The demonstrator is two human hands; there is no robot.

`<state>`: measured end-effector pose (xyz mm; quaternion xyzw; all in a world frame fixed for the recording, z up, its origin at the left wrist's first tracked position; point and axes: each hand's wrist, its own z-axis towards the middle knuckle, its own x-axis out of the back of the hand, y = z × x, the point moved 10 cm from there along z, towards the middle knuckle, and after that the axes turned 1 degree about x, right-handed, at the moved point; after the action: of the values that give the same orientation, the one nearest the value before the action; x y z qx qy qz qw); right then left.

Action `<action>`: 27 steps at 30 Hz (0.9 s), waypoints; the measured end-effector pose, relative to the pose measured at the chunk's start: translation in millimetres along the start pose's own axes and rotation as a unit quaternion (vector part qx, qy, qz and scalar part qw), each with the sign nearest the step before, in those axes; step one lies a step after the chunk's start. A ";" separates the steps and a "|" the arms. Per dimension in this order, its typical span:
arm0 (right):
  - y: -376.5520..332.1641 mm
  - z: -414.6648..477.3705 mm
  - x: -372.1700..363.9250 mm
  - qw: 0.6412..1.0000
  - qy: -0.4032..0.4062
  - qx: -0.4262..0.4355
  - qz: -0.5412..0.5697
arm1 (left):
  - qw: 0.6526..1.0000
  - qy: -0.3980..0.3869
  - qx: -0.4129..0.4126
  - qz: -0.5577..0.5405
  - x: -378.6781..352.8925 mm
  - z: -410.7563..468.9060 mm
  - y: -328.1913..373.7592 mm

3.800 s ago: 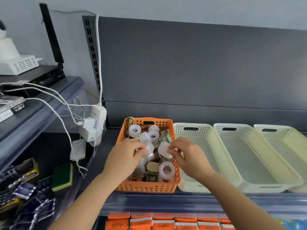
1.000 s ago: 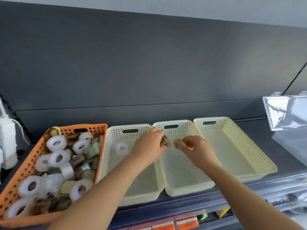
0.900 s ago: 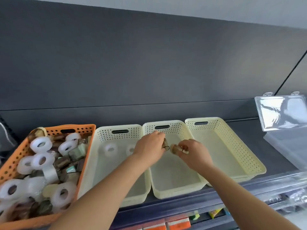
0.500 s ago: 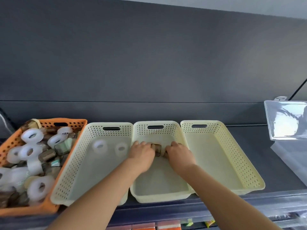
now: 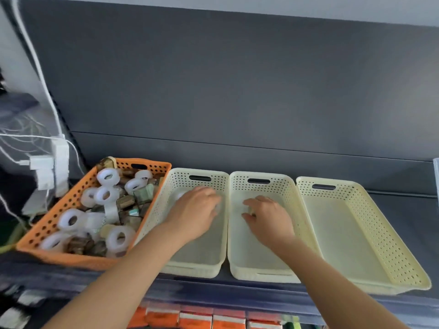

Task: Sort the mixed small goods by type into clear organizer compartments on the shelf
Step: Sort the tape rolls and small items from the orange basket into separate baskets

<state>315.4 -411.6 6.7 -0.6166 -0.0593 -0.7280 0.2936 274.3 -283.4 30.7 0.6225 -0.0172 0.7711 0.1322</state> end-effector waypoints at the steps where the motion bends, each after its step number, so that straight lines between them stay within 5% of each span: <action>1: -18.4 0.1 2.4 1.000 0.011 0.017 0.014 | 1.000 0.002 0.014 0.002 7.7 -10.8 -12.8; 6: -117.7 -2.6 0.3 0.989 0.026 0.115 0.092 | 0.993 0.015 0.107 0.046 43.1 -70.9 -81.0; 14: -235.6 -11.7 -47.2 0.965 -0.062 0.230 0.112 | 0.970 -0.015 0.232 0.073 56.9 -149.8 -188.5; 27: -274.8 7.4 -84.9 0.965 -0.139 0.220 -0.041 | 0.958 -0.040 0.284 -0.003 32.2 -160.6 -246.0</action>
<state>189.9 -152.7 5.0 -0.6291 -0.2837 -0.6156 0.3805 170.1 -9.6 -8.2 0.6647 0.1994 0.7184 -0.0483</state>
